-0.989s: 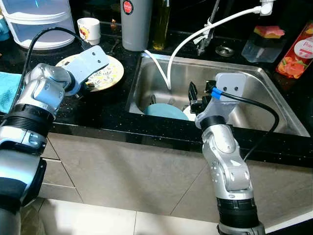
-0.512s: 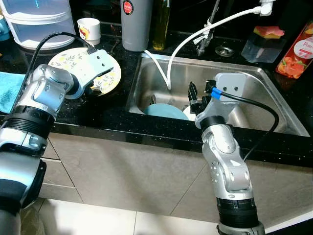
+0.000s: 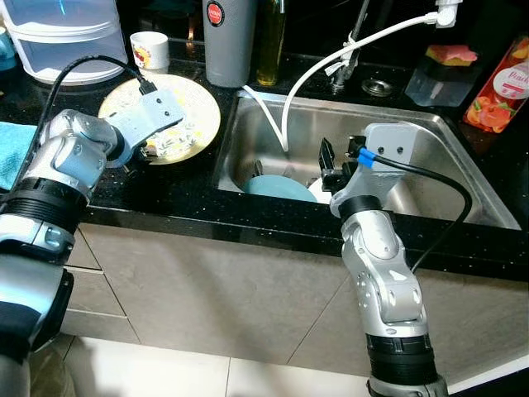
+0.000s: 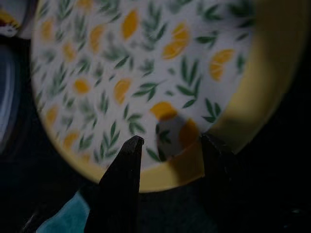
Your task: Kitchen organization
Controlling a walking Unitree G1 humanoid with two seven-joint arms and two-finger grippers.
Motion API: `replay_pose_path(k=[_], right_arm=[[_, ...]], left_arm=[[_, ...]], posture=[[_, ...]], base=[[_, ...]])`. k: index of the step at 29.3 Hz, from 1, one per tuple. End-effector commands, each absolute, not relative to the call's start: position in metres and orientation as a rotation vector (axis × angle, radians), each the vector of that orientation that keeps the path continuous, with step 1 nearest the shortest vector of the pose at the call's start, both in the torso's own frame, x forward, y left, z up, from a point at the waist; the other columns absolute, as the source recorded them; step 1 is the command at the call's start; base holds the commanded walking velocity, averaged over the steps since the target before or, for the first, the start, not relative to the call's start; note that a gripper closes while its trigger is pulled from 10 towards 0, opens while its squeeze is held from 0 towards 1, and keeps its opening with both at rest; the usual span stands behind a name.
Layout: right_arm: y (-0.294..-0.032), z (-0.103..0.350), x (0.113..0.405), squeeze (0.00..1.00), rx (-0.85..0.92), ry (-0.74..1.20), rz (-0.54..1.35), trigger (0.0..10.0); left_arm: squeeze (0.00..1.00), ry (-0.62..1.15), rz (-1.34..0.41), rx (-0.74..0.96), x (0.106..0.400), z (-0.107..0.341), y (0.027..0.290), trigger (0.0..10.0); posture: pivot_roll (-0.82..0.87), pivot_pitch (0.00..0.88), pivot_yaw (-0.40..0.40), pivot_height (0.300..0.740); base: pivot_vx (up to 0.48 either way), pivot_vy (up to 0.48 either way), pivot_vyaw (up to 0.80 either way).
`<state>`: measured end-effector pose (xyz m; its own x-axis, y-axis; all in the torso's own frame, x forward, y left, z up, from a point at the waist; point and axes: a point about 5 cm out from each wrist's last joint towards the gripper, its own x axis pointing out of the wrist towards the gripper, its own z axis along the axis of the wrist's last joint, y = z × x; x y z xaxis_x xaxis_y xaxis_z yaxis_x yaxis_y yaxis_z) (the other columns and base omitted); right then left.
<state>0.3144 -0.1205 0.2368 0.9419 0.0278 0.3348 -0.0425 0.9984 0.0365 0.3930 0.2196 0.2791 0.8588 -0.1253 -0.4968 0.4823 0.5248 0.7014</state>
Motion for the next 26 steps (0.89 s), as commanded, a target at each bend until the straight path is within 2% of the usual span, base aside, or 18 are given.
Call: replay_pose_path(k=[1, 6, 7, 8, 10, 11, 12, 15, 20, 26], right_arm=[[-0.122, 0.236, 0.317, 0.0, 0.044, -0.338, 0.031, 10.0], [-0.122, 0.236, 0.317, 0.0, 0.044, -0.337, 0.029, 10.0], [-0.123, 0.235, 0.316, 0.0, 0.044, -0.337, 0.028, 10.0], [-0.123, 0.235, 0.316, 0.0, 0.044, -0.337, 0.027, 10.0], [-0.123, 0.235, 0.316, 0.0, 0.044, -0.337, 0.026, 10.0], [-0.123, 0.235, 0.316, 0.0, 0.044, -0.336, 0.024, 10.0], [-0.123, 0.235, 0.316, 0.0, 0.045, -0.336, 0.023, 10.0], [-0.123, 0.235, 0.316, 0.0, 0.046, -0.335, 0.022, 10.0], [-0.123, 0.235, 0.317, 0.0, 0.046, -0.338, 0.021, 10.0], [-0.124, 0.235, 0.317, 0.0, 0.047, -0.339, 0.018, 10.0]], left_arm=[[0.0, 0.484, -0.356, 1.002, 0.393, 0.269, 0.227, 10.0], [0.0, 0.471, -0.373, 1.094, 0.393, 0.266, 0.218, 10.0], [0.0, 0.473, -0.379, 1.109, 0.393, 0.264, 0.217, 9.2], [0.0, 0.475, -0.385, 1.117, 0.393, 0.262, 0.216, 7.9], [0.0, 0.475, -0.388, 1.119, 0.393, 0.261, 0.216, 7.8], [0.0, 0.477, -0.397, 1.125, 0.393, 0.261, 0.215, 8.4], [0.0, 0.476, -0.436, 1.124, 0.392, 0.259, 0.211, 10.0], [0.0, 0.476, -0.505, 1.132, 0.39, 0.256, 0.205, 10.0], [0.0, 0.471, -0.612, 1.25, 0.388, 0.253, 0.196, 10.0], [0.0, 0.498, -0.532, 1.411, 0.395, 0.253, 0.204, 10.0]], posture=[[0.24, 0.05, -0.062, 0.74], [0.24, 0.054, -0.059, 0.74], [0.24, 0.054, -0.059, 0.74], [0.24, 0.054, -0.058, 0.74], [0.24, 0.054, -0.058, 0.74], [0.24, 0.054, -0.058, 0.74], [0.24, 0.055, -0.057, 0.74], [0.24, 0.056, -0.057, 0.74], [0.25, 0.054, -0.057, 0.74], [0.25, 0.054, -0.057, 0.74]], base=[[0.0, 0.0, 0.0], [0.0, 0.0, 0.0], [0.0, 0.0, 0.0], [0.0, 0.0, 0.0], [0.0, 0.0, 0.0], [0.0, 0.0, 0.0], [0.0, 0.0, 0.0], [0.0, 0.0, 0.0], [0.0, 0.0, 0.0], [0.0, 0.0, 0.0]])
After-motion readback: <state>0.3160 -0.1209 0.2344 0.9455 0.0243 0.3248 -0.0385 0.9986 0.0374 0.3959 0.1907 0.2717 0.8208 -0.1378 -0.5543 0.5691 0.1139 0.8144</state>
